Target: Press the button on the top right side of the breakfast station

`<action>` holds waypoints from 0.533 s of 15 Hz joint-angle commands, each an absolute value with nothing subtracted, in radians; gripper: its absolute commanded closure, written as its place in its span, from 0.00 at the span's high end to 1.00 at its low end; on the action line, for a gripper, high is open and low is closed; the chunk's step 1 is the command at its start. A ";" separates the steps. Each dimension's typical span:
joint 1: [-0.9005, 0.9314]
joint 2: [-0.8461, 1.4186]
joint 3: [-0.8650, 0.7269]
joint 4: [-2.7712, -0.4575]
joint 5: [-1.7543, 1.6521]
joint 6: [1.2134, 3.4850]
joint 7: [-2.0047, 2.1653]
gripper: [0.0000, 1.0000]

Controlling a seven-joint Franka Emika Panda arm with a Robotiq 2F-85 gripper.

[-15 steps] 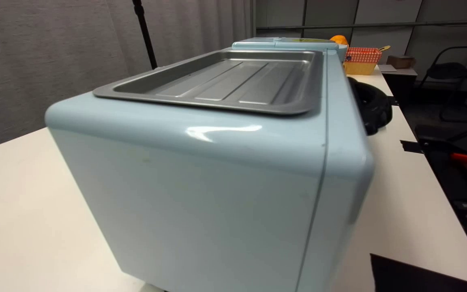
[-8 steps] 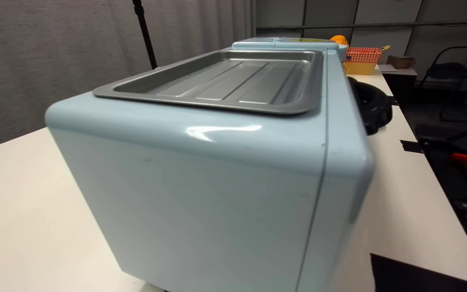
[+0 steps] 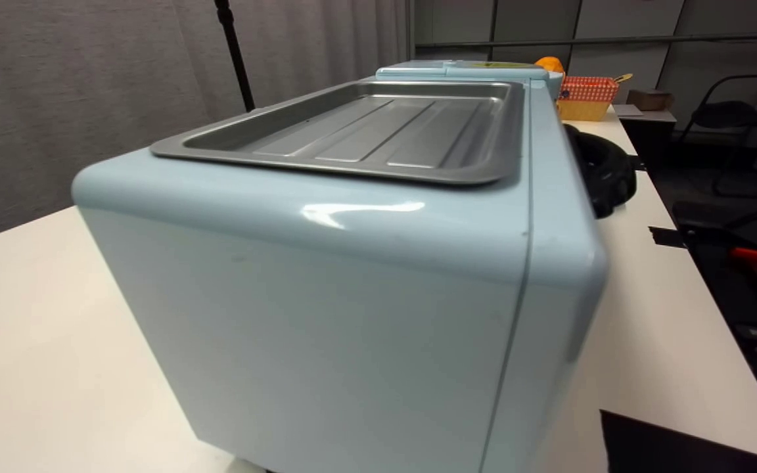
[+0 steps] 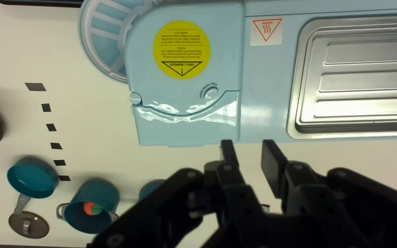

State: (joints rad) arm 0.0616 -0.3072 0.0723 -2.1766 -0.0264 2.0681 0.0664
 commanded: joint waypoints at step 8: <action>0.048 -0.351 0.091 -2.216 -0.114 2.173 0.114 1.00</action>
